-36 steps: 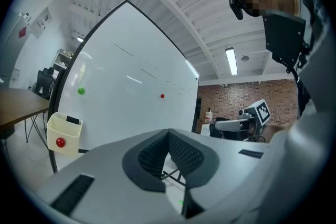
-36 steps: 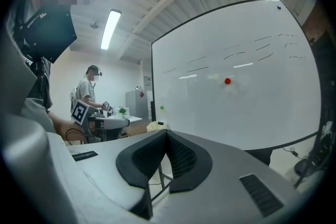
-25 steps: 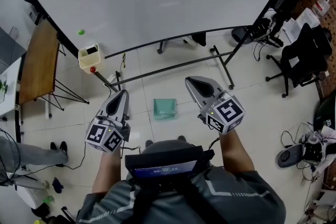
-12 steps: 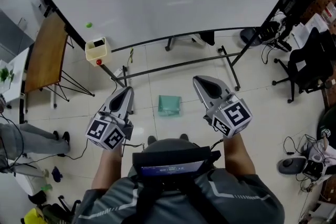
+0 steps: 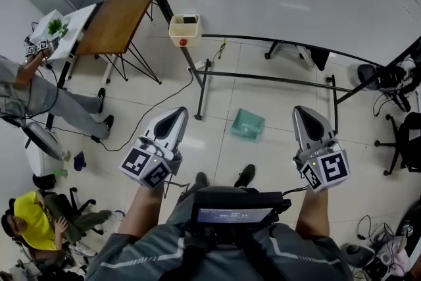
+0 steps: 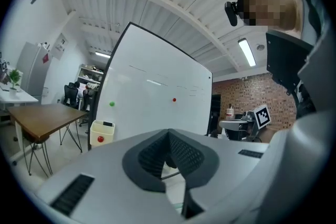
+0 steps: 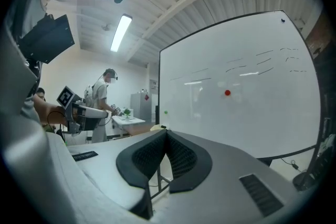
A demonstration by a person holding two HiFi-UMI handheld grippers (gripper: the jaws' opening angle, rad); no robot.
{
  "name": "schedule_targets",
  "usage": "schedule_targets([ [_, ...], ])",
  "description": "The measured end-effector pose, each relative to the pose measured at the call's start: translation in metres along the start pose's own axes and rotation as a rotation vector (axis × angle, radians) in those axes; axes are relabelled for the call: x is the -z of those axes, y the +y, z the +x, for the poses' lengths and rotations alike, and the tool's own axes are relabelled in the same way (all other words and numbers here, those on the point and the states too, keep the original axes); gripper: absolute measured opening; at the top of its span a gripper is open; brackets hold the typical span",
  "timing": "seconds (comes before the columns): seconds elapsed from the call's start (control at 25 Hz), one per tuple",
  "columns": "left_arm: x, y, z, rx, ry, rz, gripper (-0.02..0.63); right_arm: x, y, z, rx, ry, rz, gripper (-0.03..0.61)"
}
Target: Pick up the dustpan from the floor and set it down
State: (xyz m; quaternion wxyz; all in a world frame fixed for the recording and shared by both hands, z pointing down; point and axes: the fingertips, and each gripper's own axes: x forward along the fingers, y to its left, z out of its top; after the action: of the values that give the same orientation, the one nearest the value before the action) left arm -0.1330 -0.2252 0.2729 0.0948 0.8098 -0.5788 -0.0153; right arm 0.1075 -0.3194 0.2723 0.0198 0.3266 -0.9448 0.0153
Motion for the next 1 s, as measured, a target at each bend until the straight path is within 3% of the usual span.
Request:
schedule_targets([
  [0.24, 0.005, 0.033, -0.118, 0.015, -0.044, 0.014, 0.028, -0.027, 0.121, -0.005, -0.002, -0.045, -0.069, 0.021],
  [0.4, 0.026, 0.061, -0.217, 0.08, -0.042, 0.04, 0.028, -0.006, 0.23, -0.014, 0.051, -0.017, -0.017, 0.021],
  [0.6, 0.021, 0.064, -0.327, 0.213, -0.047, 0.055, 0.028, 0.0, 0.351, -0.052, 0.125, -0.003, 0.086, 0.021],
  [0.76, 0.011, 0.055, -0.369, 0.278, -0.046, 0.013, 0.028, -0.025, 0.399, -0.09, 0.2, -0.012, 0.058, 0.021],
  [1.0, 0.008, -0.002, -0.391, 0.337, -0.042, -0.034, 0.026, -0.038, 0.421, -0.163, 0.242, -0.007, 0.037, 0.021],
])
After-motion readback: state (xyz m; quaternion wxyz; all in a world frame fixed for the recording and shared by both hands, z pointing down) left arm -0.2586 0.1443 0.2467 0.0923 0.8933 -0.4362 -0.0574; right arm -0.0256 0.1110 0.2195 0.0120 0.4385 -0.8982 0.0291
